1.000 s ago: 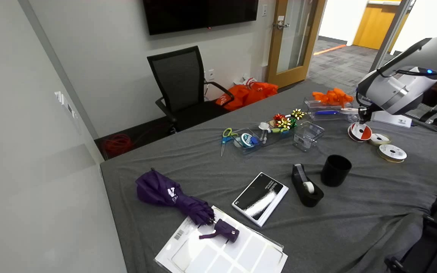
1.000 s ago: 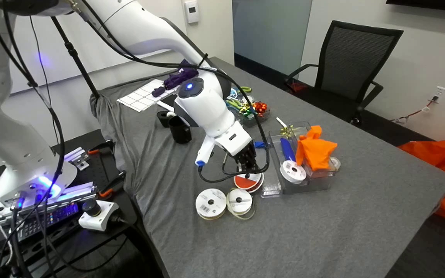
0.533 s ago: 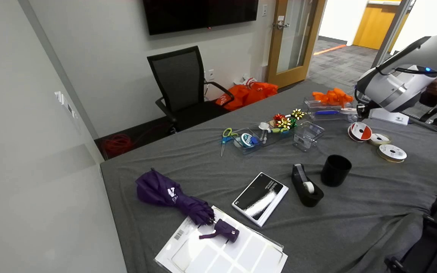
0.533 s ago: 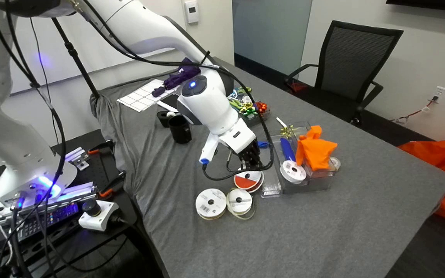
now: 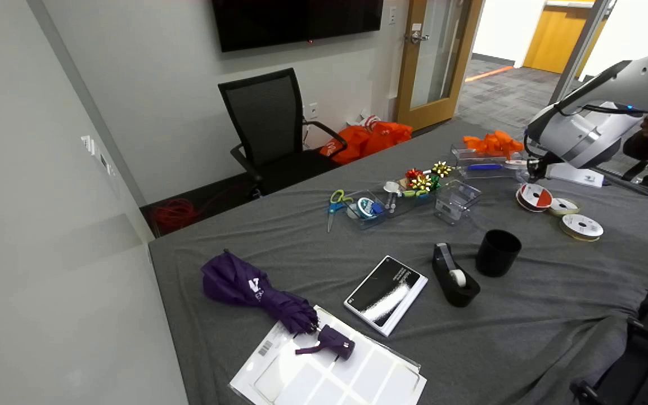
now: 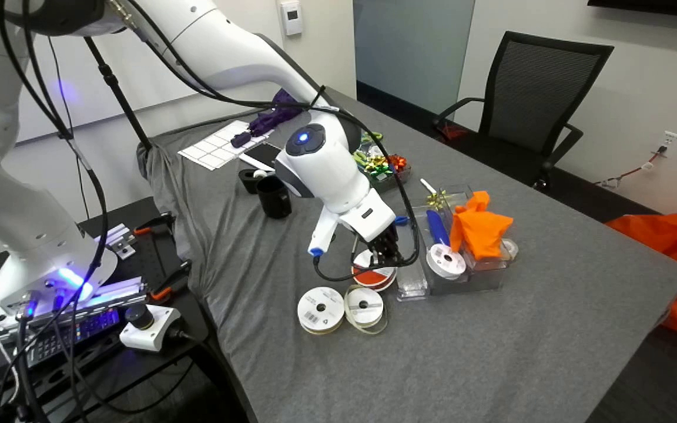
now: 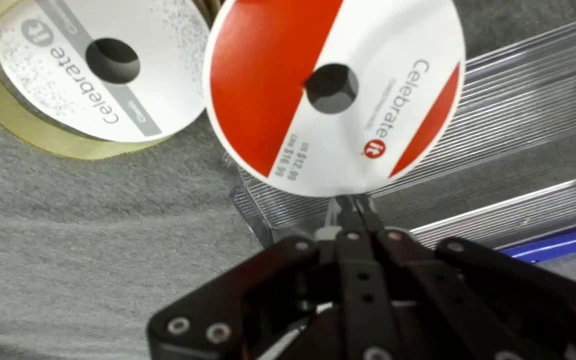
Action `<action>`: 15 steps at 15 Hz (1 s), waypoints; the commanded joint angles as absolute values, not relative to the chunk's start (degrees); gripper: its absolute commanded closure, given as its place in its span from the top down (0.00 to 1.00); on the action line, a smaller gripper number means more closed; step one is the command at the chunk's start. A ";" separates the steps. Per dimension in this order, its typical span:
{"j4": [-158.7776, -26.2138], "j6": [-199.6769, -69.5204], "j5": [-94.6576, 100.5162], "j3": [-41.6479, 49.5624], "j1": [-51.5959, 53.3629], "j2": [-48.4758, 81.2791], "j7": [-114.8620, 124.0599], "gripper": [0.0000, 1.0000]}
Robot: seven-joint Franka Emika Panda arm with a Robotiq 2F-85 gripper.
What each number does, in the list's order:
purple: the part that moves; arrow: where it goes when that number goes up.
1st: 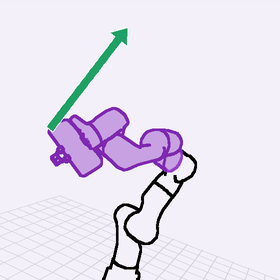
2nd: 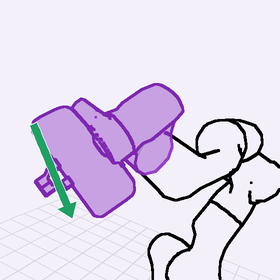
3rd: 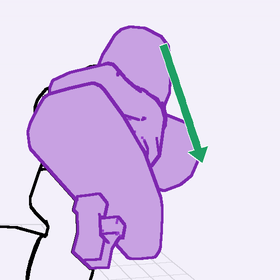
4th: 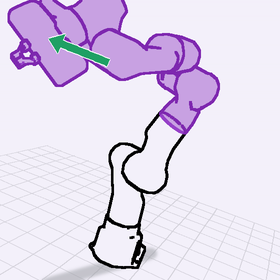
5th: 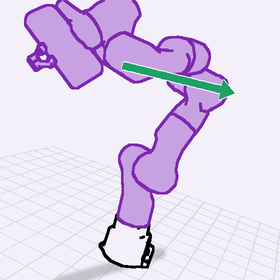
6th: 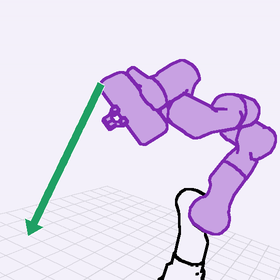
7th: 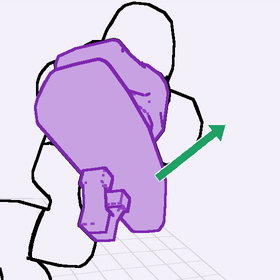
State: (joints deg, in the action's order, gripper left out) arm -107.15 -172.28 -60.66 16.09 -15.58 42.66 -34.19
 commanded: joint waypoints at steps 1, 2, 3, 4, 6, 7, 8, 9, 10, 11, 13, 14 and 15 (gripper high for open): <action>-106.86 -168.86 -59.39 16.12 -16.76 42.76 -35.20 0.00; -106.89 -168.26 -59.23 16.10 -16.92 42.70 -35.26 0.00; -106.89 -167.95 -59.12 16.10 -17.03 42.69 -35.33 0.00; -106.87 -167.78 -59.04 16.12 -17.09 42.79 -35.36 0.00; -107.01 -167.39 -58.61 16.22 -17.18 42.89 -35.62 0.00; -107.33 -166.79 -58.08 16.38 -17.24 42.71 -35.83 0.00; -107.84 -165.75 -57.28 16.71 -17.21 42.32 -35.91 0.00; -108.40 -164.80 -56.55 16.96 -17.17 41.83 -35.92 0.00; -109.46 -163.94 -55.61 17.41 -16.87 40.89 -35.92 0.00; -110.29 -163.16 -54.86 17.77 -16.65 40.11 -35.96 0.00; -112.57 -161.47 -53.56 18.08 -16.64 37.64 -36.84 0.00; -113.41 -160.45 -52.99 18.25 -16.70 36.65 -37.36 0.00; -114.24 -159.47 -52.50 18.47 -16.70 35.55 -37.80 0.00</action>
